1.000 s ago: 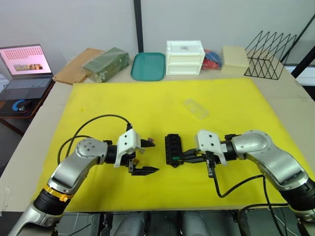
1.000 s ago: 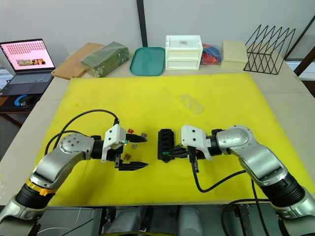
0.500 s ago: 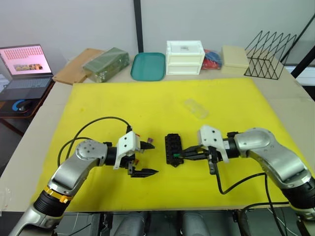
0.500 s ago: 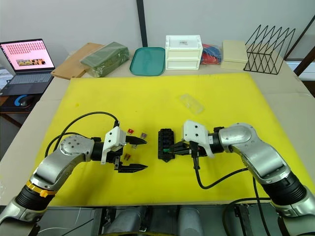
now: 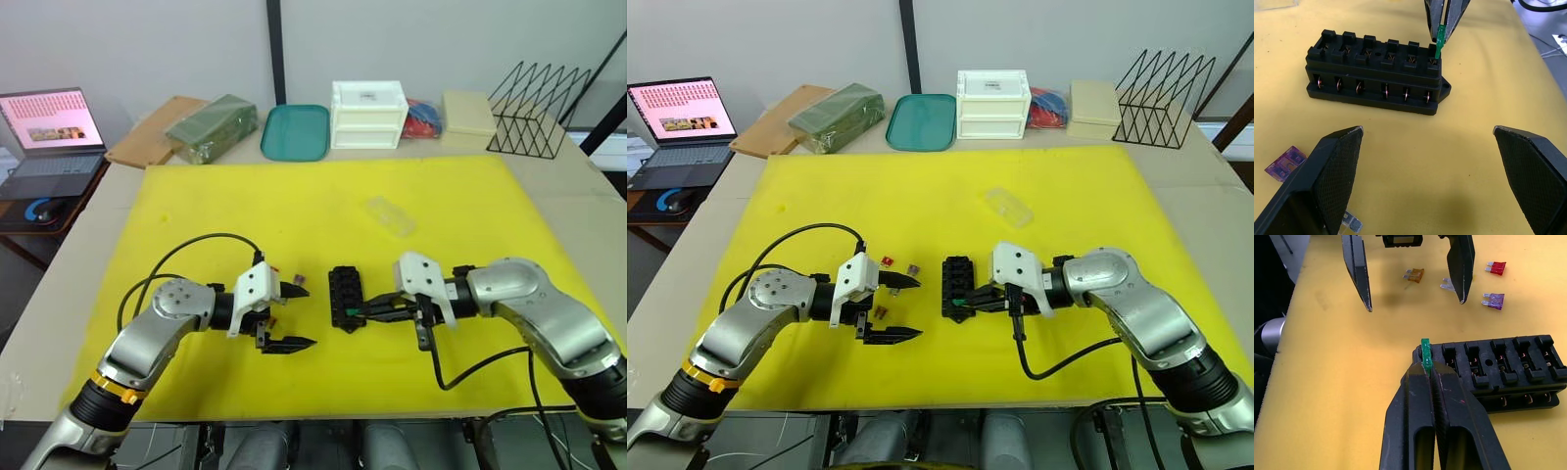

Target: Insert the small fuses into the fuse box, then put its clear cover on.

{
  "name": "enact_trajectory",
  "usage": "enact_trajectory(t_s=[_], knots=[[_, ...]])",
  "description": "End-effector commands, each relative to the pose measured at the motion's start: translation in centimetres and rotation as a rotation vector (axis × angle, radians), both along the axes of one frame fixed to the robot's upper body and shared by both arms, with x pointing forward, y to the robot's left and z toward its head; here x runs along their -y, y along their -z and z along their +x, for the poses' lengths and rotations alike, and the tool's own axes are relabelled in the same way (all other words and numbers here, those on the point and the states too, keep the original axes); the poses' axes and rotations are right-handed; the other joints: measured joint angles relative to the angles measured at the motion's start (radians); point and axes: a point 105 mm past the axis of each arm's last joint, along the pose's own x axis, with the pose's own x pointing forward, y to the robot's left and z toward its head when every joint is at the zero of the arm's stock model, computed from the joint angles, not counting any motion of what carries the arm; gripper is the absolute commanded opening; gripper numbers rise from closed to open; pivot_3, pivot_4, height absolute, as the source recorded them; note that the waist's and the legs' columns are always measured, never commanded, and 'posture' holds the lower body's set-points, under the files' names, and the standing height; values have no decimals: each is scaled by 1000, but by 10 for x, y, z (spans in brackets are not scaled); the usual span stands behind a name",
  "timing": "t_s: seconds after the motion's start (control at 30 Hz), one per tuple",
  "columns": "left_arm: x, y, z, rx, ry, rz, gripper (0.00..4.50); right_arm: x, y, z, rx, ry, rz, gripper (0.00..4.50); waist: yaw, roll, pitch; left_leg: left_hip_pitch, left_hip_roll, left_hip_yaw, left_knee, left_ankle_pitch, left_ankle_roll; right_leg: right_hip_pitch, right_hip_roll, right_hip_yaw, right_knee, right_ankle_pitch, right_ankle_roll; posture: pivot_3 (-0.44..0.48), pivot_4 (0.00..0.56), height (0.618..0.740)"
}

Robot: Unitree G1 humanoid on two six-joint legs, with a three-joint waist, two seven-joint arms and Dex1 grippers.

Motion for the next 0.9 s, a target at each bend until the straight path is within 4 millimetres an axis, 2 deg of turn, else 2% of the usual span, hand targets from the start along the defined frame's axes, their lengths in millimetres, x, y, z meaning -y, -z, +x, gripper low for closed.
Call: enact_trajectory(t_s=[0.03,0.33,0.9], knots=[[-1,-5,-1,34,8,-4,4475,-3,-4,0,27,-13,19,0,0,0,0,0,0,0,0,0,0,0,0,0,0,0,0,0,150,740],[1,-4,-2,36,14,-5,4475,-4,-3,1,33,-6,22,0,2,0,0,0,0,0,0,0,0,0,0,0,0,0,0,0,150,740],[2,-4,-2,36,7,-10,4475,0,12,1,31,-7,-24,0,15,0,0,0,0,0,0,0,0,0,0,0,0,0,0,0,150,740]])
